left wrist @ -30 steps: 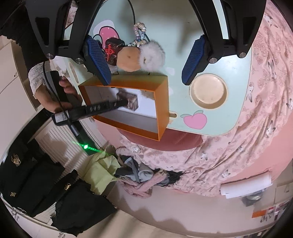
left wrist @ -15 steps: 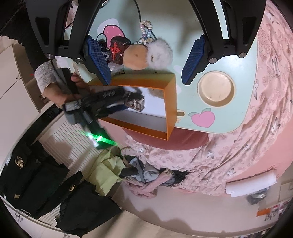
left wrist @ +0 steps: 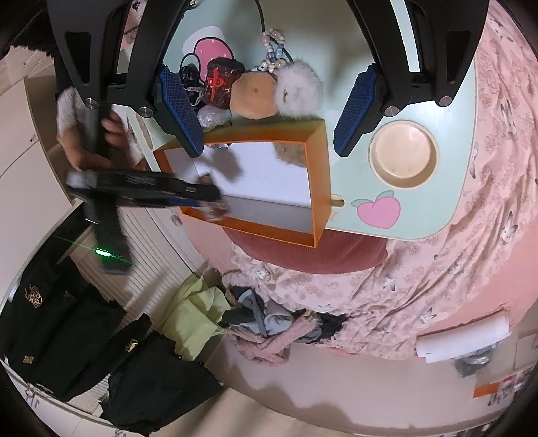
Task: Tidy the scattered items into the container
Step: 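Carry the brown card box out and set it on the table with the right tool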
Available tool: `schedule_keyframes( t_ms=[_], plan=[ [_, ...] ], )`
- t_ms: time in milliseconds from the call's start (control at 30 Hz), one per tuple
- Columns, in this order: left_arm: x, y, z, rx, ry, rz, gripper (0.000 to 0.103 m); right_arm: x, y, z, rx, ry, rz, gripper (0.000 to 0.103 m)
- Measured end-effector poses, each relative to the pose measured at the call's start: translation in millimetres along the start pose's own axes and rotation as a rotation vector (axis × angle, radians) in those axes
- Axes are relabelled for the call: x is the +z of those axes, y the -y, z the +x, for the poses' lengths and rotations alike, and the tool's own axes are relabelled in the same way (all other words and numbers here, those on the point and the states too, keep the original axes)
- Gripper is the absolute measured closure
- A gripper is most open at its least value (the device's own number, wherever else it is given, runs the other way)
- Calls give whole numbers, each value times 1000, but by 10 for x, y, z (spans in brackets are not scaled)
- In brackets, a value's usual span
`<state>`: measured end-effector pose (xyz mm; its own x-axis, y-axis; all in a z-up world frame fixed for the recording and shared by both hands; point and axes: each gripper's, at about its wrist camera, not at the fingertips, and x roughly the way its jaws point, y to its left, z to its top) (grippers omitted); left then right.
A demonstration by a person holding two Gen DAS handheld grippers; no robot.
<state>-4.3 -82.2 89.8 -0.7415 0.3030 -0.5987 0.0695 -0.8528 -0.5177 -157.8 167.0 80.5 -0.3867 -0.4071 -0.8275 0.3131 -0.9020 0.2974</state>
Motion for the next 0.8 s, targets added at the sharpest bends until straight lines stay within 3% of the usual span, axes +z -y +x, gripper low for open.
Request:
schedule_keyframes(
  t_ms=[133,333,500,600,667,700,800],
  plan=[
    [15,12,41,14,-8,2,24,-280,-178,-321,53,77,23,61],
    [23,47,64,15,-12,5,24,-820,-234,-447,121,82,98,61],
    [92,165,91,34,-27,52,24,-1092,-283,-271,-5,11,116,61],
    [164,284,160,56,-63,119,24,-1133,-280,-243,-23,-14,113,59],
    [211,369,298,102,-115,178,27,-1131,-258,-320,-24,15,119,50],
    [231,410,382,128,-148,206,35,-1129,-235,-376,-41,41,133,42],
    [285,517,568,138,-228,270,47,-1155,-136,-574,-82,138,187,36]
  ],
)
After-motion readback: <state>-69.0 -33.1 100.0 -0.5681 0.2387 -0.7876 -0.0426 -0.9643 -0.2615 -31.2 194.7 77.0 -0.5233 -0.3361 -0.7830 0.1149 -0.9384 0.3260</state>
